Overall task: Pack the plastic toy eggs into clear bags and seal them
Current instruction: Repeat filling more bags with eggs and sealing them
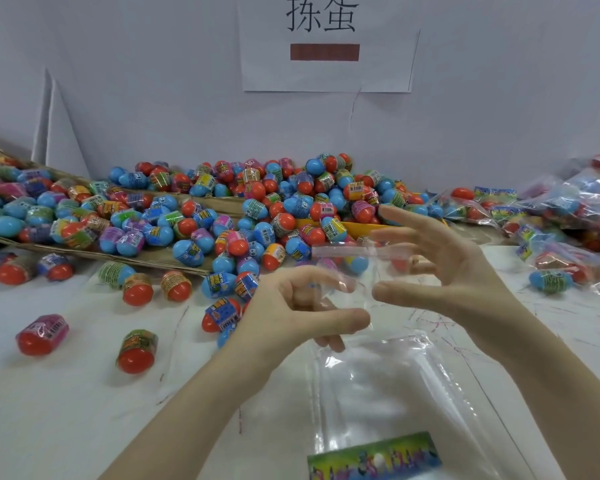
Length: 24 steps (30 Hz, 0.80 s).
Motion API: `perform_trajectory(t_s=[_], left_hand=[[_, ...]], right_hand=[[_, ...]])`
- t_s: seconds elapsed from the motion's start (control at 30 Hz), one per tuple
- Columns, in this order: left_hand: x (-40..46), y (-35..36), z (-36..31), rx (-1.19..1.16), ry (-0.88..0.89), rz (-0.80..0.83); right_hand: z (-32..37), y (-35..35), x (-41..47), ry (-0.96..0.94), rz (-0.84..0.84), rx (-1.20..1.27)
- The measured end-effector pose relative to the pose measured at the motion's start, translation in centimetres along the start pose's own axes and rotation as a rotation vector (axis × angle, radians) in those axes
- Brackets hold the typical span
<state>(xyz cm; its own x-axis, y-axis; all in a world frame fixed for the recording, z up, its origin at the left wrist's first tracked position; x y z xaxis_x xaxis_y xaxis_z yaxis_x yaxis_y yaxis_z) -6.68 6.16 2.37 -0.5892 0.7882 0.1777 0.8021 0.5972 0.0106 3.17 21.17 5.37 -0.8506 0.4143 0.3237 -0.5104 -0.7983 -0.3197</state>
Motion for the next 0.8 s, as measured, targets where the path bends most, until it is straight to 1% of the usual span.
perform_trajectory(t_s=[0.03,0.13,0.2,0.37,0.43,0.47,0.5,0.53,0.57,0.6,0.63,0.67,0.7,0.77,0.8], left_hand=[[0.0,0.1,0.0,0.004,-0.018,0.031],[-0.1,0.2,0.1,0.025,-0.073,0.106],[-0.1,0.1,0.0,0.032,-0.104,0.149],[-0.1,-0.1,-0.1,0.069,-0.135,0.233],[-0.1,-0.2,-0.1,0.085,-0.147,0.266],[-0.1,-0.2,0.0,0.092,-0.152,0.273],[-0.1,-0.3,0.0,0.094,-0.157,0.269],[0.0,-0.3,0.0,0.093,-0.160,0.256],[0.1,-0.4,0.1,0.090,-0.162,0.239],[0.1,-0.4,0.2,0.084,-0.164,0.220],[0.2,-0.5,0.3,0.077,-0.167,0.200],[0.3,-0.6,0.4,0.072,-0.171,0.180],[0.4,-0.7,0.5,0.066,-0.175,0.163],[0.4,-0.8,0.6,0.054,-0.173,0.138],[0.4,-0.9,0.7,0.053,-0.166,0.127]], right_hand=[[0.2,0.2,-0.1,-0.025,0.033,-0.013],[0.4,0.6,-0.4,-0.051,0.148,0.048],[0.2,0.5,-0.3,-0.071,0.128,0.076],[-0.4,-0.1,0.1,-0.033,-0.025,0.175],[-0.6,-0.8,0.3,-0.019,-0.158,0.184],[-0.9,-1.4,0.4,-0.015,-0.253,0.150],[-1.4,-2.1,0.4,-0.011,-0.370,0.032],[-2.1,-2.9,0.5,-0.006,-0.476,-0.201],[-2.8,-3.7,0.6,0.029,-0.519,-0.496],[-3.4,-4.2,0.6,0.107,-0.472,-0.762],[-4.0,-4.7,0.7,0.211,-0.397,-0.919],[-4.6,-5.0,0.9,0.299,-0.333,-0.967],[-5.0,-5.1,0.8,0.337,-0.304,-0.998],[-5.6,-5.3,0.8,0.242,-0.320,-1.073],[-5.7,-5.4,1.0,0.198,-0.361,-1.029]])
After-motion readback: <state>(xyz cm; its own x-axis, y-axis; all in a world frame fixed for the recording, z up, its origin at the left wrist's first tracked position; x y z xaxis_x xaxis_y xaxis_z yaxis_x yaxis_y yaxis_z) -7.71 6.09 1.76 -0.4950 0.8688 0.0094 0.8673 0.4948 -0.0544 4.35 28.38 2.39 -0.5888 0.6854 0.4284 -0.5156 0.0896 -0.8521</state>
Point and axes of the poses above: each hand's wrist, its own x-axis towards the middle knuckle, its own y-axis out of the palm, z = x × y, the point moved 1 cm from there along x, towards the middle knuckle, and after that the axes turned 3 degrees about -z, right-handed, at the moved point
